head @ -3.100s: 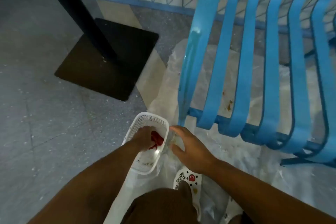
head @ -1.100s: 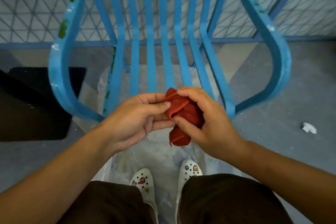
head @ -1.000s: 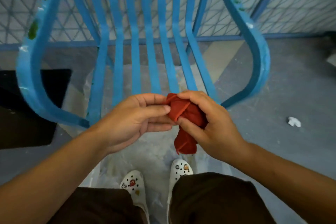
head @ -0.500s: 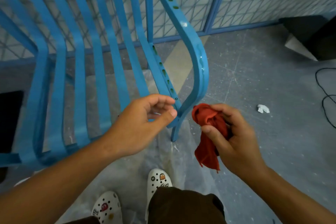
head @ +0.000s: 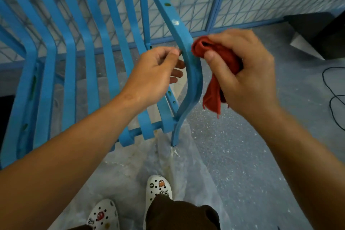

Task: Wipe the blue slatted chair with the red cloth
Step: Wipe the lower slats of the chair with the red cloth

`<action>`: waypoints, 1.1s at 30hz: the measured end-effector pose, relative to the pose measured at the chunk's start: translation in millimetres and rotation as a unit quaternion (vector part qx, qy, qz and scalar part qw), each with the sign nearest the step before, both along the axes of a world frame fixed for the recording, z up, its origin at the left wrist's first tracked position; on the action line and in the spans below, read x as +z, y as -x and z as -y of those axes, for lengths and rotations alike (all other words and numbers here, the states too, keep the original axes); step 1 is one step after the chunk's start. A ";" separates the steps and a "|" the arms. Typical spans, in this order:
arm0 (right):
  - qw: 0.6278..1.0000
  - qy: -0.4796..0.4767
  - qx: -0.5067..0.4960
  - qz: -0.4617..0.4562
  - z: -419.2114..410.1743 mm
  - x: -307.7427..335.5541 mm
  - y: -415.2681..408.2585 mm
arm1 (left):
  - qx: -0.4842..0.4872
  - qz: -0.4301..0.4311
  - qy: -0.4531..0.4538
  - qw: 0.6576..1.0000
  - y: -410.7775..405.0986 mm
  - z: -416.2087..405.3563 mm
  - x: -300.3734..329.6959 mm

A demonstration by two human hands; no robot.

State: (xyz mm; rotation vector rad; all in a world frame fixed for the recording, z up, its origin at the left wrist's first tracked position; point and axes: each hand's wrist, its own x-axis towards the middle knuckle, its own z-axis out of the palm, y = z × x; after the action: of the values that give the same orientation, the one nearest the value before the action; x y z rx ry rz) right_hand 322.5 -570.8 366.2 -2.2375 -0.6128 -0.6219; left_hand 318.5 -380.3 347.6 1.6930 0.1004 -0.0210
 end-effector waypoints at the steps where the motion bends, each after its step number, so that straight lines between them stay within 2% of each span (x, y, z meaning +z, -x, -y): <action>1: 1.000 0.017 0.002 0.010 -3.8 9.5 -8.2 | 0.006 -0.006 0.004 1.000 -2.2 0.4 1.1; 6: 0.994 0.106 0.031 -0.001 -22.5 23.6 -41.0 | -0.006 -0.039 0.095 0.995 -7.1 1.9 6.4; 12: 0.998 0.051 0.024 -0.005 -20.3 -13.4 -31.5 | -0.032 -0.069 0.169 0.983 -13.7 -3.3 6.6; 18: 0.998 0.062 0.008 -0.007 -6.1 -36.4 4.3 | -0.070 -0.082 0.135 0.985 -22.4 -7.5 4.7; 22: 0.994 0.097 0.018 -0.034 5.6 -34.7 14.6 | -0.057 -0.097 0.159 0.981 -30.9 -5.9 4.0; 25: 0.990 0.127 0.022 -0.050 6.8 -11.5 6.4 | -0.051 -0.099 0.164 0.980 -35.1 -4.5 5.0; 29: 0.992 0.122 0.003 -0.028 -8.4 19.9 -23.6 | -0.073 -0.104 0.145 0.981 -37.0 -5.1 7.1; 33: 0.993 0.118 0.020 -0.013 -25.0 12.1 -34.9 | -0.071 -0.128 0.169 0.975 -39.1 -7.3 10.2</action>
State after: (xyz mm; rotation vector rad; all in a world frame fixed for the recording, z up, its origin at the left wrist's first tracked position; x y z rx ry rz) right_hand 357.4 -545.8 378.3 -2.4409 -0.7511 -0.5224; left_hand 357.6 -373.0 357.7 1.3463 0.1580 -0.3461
